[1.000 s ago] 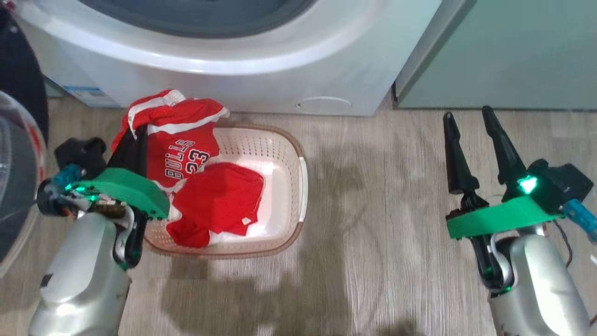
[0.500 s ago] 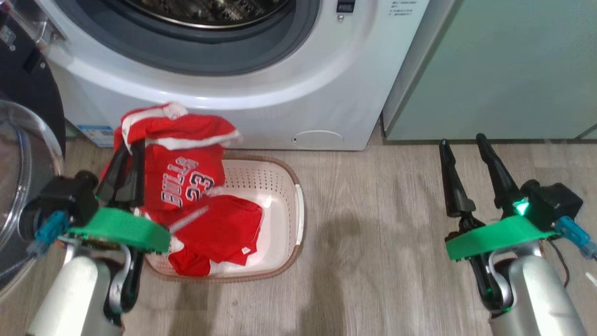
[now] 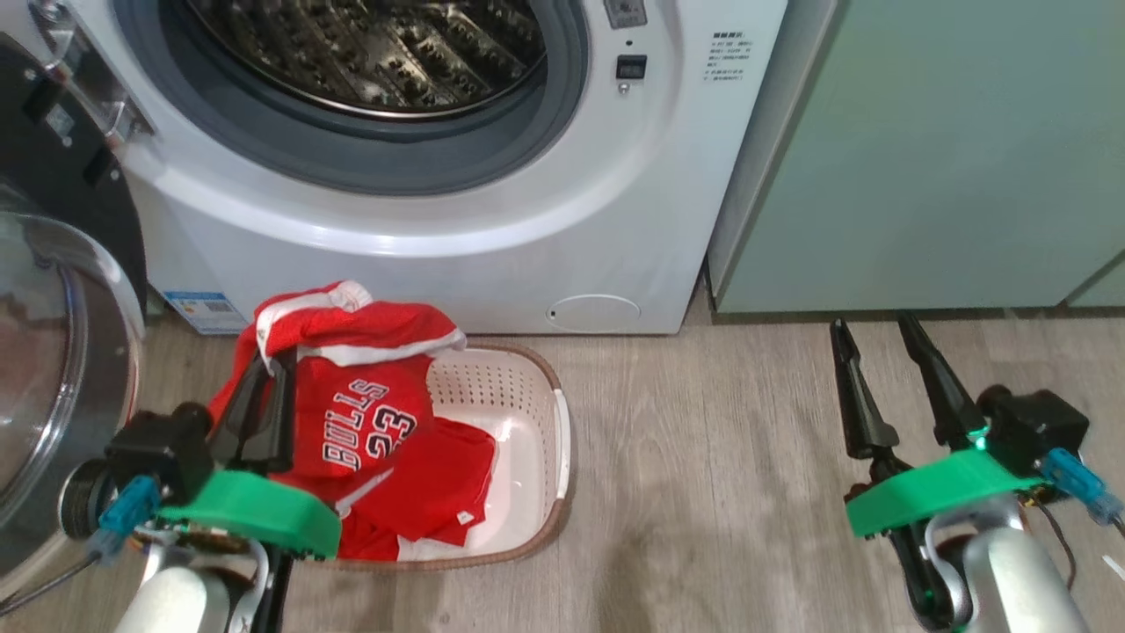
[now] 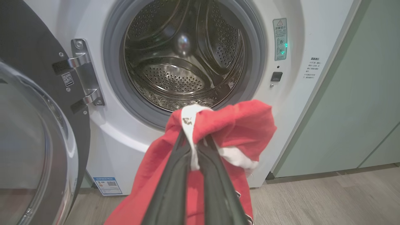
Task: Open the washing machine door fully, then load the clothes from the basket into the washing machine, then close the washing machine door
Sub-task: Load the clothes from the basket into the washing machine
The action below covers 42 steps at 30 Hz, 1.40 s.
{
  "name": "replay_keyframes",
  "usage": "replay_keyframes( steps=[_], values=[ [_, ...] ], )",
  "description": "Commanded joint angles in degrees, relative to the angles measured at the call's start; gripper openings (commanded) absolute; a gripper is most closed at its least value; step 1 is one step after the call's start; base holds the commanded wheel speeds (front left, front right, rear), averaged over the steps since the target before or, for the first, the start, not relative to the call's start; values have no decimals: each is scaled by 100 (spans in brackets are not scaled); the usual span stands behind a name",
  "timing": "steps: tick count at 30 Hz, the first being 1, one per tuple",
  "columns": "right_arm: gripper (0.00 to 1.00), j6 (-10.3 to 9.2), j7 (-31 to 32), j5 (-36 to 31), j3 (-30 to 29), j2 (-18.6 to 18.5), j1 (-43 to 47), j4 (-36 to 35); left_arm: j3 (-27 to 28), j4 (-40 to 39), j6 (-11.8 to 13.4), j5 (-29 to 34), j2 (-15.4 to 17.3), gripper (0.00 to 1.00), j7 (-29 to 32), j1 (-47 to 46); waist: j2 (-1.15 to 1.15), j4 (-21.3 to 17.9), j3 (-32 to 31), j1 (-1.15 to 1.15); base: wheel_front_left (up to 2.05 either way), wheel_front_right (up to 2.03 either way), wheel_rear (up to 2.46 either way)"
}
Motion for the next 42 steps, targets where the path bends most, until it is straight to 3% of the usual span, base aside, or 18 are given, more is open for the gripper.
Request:
replay_keyframes(
  steps=[1,27,42],
  values=[
    [100,0,29,-52,83,5,7,-206,221,-229,82,34,108,0,3,-117,0,14,-108,1,0,0,0],
    [100,0,92,5,-23,5,172,-319,191,-77,208,-1,113,0,-65,-26,0,42,-289,1,0,0,0],
    [100,0,91,-5,14,5,47,-457,232,-38,223,-74,124,0,-62,-331,0,10,38,1,0,0,0]
  ],
)
